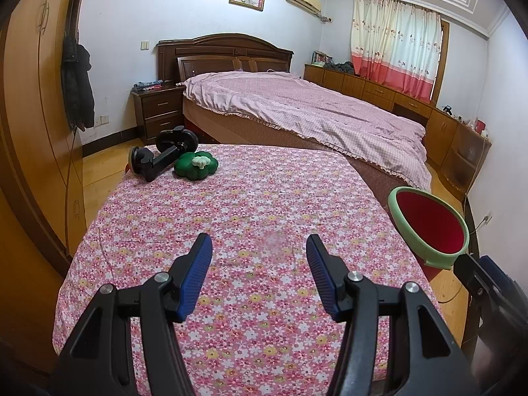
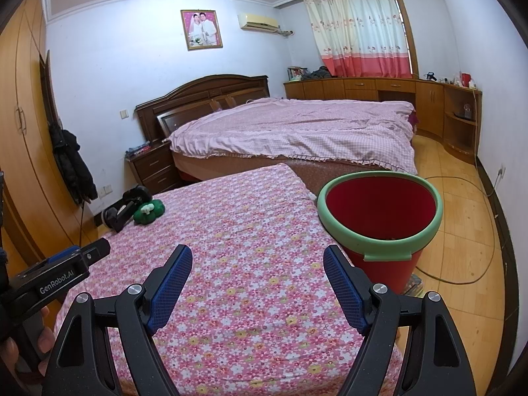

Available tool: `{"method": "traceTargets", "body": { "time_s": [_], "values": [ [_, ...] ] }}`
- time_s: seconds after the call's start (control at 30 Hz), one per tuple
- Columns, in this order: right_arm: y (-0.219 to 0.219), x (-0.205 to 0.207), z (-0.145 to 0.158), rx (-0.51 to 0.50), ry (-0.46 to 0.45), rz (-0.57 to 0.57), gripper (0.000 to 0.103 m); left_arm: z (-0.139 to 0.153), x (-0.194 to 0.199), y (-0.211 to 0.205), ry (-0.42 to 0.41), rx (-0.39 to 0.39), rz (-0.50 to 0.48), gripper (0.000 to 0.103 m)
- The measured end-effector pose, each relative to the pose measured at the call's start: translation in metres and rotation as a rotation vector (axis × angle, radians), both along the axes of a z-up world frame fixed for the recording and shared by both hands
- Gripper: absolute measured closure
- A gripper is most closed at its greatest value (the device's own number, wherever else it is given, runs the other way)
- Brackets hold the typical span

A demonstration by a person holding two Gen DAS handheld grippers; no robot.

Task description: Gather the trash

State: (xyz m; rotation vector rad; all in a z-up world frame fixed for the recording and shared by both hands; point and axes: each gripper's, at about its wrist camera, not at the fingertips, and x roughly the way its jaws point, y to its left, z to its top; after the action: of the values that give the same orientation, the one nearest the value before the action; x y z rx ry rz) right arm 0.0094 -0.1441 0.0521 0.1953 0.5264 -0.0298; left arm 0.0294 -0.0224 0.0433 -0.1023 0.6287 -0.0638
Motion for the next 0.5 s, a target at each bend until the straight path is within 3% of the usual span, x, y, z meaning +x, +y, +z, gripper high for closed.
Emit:
{"method": "traceTargets", "body": {
  "time_s": [0.5],
  "values": [
    [0.0009, -0.0003, 0.0009, -0.001, -0.002, 0.0, 0.02, 0.0025, 0.0004, -0.0024, -0.003, 0.0, -0.003, 0.044]
  ]
}}
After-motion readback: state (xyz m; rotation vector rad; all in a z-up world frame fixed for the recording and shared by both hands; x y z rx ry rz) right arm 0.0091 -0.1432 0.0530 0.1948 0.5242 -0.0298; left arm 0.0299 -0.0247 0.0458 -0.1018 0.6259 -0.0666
